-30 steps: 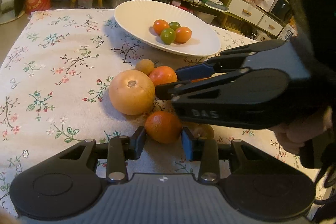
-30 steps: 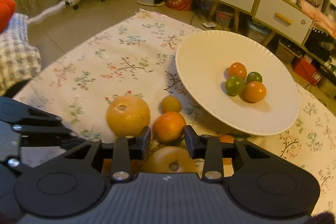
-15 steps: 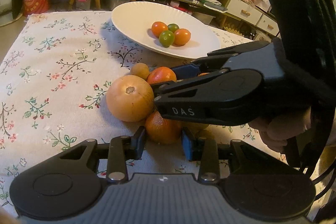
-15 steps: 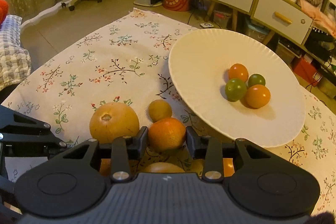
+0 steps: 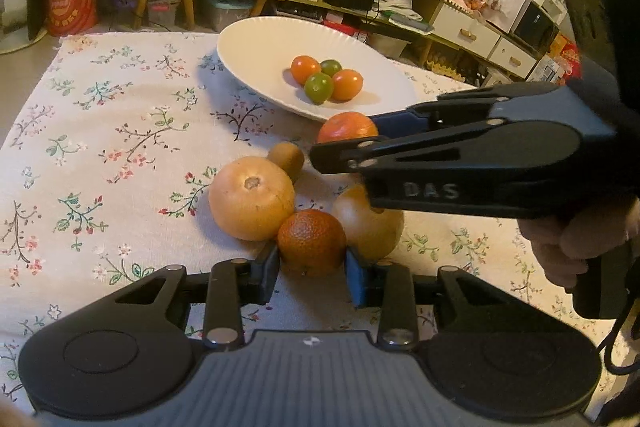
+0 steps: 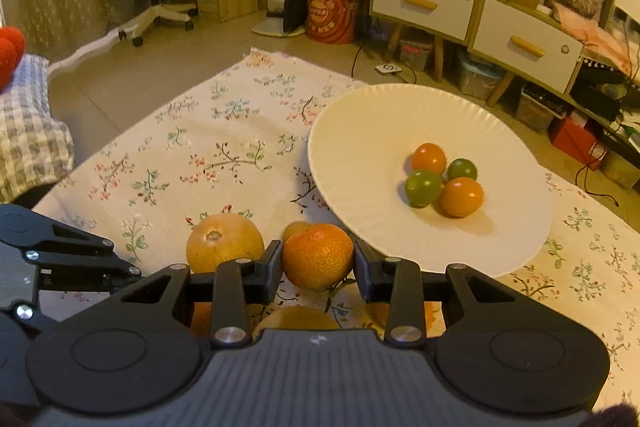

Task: Organize fruits
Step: 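Carry both mandarins onto the white plate and open both grippers, then move both open grippers back toward the large pale fruits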

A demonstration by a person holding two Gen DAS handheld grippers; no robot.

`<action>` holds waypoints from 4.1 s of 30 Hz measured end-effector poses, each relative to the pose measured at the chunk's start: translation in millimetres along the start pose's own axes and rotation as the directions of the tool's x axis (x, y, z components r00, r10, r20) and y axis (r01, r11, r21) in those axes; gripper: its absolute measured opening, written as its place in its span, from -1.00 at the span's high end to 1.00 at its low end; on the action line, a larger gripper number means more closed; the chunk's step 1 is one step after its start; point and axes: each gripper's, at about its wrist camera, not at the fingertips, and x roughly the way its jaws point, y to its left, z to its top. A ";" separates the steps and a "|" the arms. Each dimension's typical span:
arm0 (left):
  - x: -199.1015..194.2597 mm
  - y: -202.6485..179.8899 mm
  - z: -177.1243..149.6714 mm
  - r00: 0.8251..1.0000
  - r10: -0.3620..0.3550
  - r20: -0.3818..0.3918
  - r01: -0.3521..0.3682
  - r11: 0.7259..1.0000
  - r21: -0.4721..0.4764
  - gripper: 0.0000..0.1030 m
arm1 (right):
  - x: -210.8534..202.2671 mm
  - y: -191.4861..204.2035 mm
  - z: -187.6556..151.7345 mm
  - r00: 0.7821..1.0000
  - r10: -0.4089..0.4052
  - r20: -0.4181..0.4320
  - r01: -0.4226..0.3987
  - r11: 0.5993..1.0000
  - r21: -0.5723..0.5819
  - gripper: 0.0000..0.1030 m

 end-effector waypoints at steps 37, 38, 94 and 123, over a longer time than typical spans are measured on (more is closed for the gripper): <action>51.5 -25.3 96.0 0.982 0.161 0.098 -0.172 0.978 0.121 0.68 | -6.7 -91.8 -0.7 0.990 -0.112 0.080 0.098 0.982 0.165 0.34; 57.0 -23.9 98.8 0.981 0.166 0.096 -0.178 0.976 0.130 0.68 | -3.7 -94.8 0.3 0.990 -0.117 0.079 0.103 0.981 0.162 0.34; 51.5 -31.9 102.3 0.970 0.225 0.093 -0.239 0.954 0.181 0.01 | -23.4 -110.7 13.2 0.971 -0.213 0.105 0.199 0.971 0.130 -0.10; -11.8 -40.4 39.5 0.966 0.254 0.048 -0.259 0.951 0.169 -0.71 | -74.2 -54.0 -23.7 0.967 -0.251 0.031 0.243 0.956 0.164 -0.99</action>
